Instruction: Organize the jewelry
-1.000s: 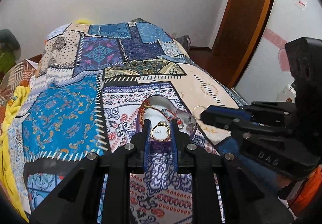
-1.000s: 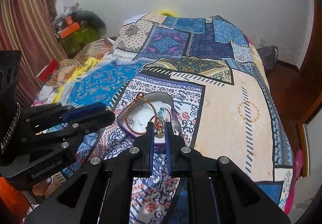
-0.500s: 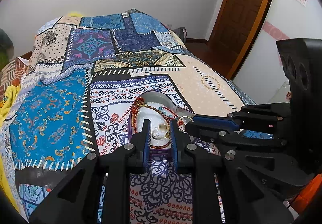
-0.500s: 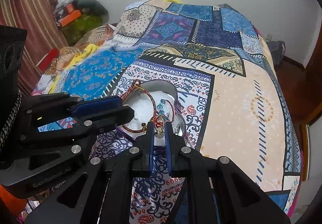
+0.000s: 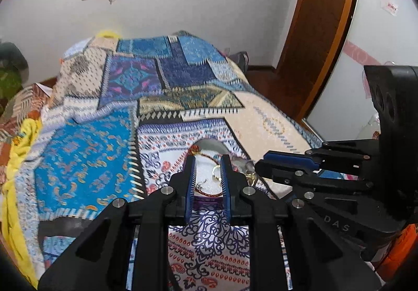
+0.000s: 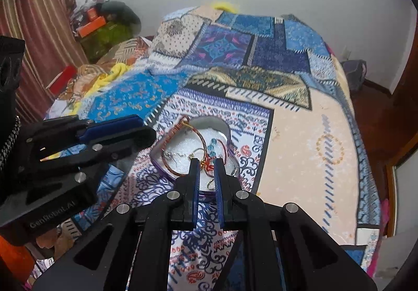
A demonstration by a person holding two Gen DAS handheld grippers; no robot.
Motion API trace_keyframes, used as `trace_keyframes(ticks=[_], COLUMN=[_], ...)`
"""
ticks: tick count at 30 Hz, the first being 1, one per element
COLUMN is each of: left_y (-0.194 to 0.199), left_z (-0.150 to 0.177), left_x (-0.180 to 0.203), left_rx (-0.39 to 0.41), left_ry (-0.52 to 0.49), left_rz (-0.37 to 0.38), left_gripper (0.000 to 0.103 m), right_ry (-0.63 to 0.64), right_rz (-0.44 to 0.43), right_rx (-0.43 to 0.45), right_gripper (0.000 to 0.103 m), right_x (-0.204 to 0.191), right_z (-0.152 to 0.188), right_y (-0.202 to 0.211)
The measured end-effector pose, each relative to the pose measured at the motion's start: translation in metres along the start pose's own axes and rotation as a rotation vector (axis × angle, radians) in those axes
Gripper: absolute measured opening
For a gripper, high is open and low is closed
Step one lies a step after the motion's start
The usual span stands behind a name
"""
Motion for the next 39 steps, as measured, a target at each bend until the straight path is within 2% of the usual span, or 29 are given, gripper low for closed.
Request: trace_keyframes(ticks=[8, 18, 20, 22, 23, 25, 26, 27, 28, 29, 30, 32, 34, 36, 39], left_y=[0.082, 0.208, 0.228, 0.242, 0.251, 0.26, 0.263, 0.266, 0.267, 0.27, 0.271, 0.273, 0.275, 0.275, 0.276], left_z=[-0.021, -0.024, -0.021, -0.018, -0.015, -0.01, -0.009, -0.007, -0.005, -0.003, -0.001, 0.001, 0.003, 0.005, 0.007], left_x=[0.016, 0.053, 0.062, 0.068, 0.073, 0.077, 0.078, 0.078, 0.078, 0.078, 0.077, 0.077, 0.077, 0.077, 0.075], left_rx=[0.172, 0.451, 0.503, 0.538, 0.564, 0.591, 0.6, 0.606, 0.613, 0.627, 0.635, 0.639, 0.635, 0.631, 0.626], left_ry=[-0.022, -0.072, -0.088, -0.092, -0.093, -0.09, -0.083, -0.076, -0.067, -0.056, -0.051, -0.047, -0.041, -0.032, -0.023], left_rz=[-0.05, -0.109, -0.126, -0.147, -0.163, -0.184, -0.193, -0.198, -0.203, -0.219, -0.232, -0.251, -0.248, -0.245, -0.249], left_gripper=[0.017, 0.018, 0.021, 0.039, 0.044, 0.059, 0.064, 0.075, 0.088, 0.093, 0.098, 0.098, 0.098, 0.098, 0.098], right_ry=[0.015, 0.019, 0.018, 0.013, 0.009, 0.003, -0.001, -0.008, -0.017, -0.021, -0.02, -0.021, -0.024, -0.03, -0.028], right_rz=[0.049, 0.137, 0.158, 0.175, 0.187, 0.215, 0.225, 0.234, 0.244, 0.256, 0.266, 0.286, 0.294, 0.314, 0.33], right_rx=[0.16, 0.526, 0.585, 0.633, 0.654, 0.689, 0.702, 0.722, 0.743, 0.755, 0.759, 0.765, 0.766, 0.772, 0.77], right_gripper=[0.012, 0.012, 0.013, 0.013, 0.016, 0.031, 0.051, 0.068, 0.074, 0.081, 0.084, 0.085, 0.091, 0.102, 0.102], right_x=[-0.017, -0.055, -0.062, -0.067, -0.07, -0.074, -0.074, -0.076, -0.076, -0.077, -0.078, -0.081, -0.081, -0.082, -0.082], right_z=[-0.013, -0.01, -0.005, 0.001, 0.004, 0.009, 0.011, 0.013, 0.015, 0.016, 0.017, 0.018, 0.016, 0.017, 0.022], right_y=[0.071, 0.21, 0.229, 0.245, 0.251, 0.26, 0.262, 0.264, 0.266, 0.266, 0.266, 0.266, 0.264, 0.265, 0.266])
Point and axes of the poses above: each gripper's, at about its wrist camera, not at the fingertips, and y roughly against the way its jaws point, x to its right, z to its underside, the point moved 3 cm from there along -y, roughly the way its jaws point
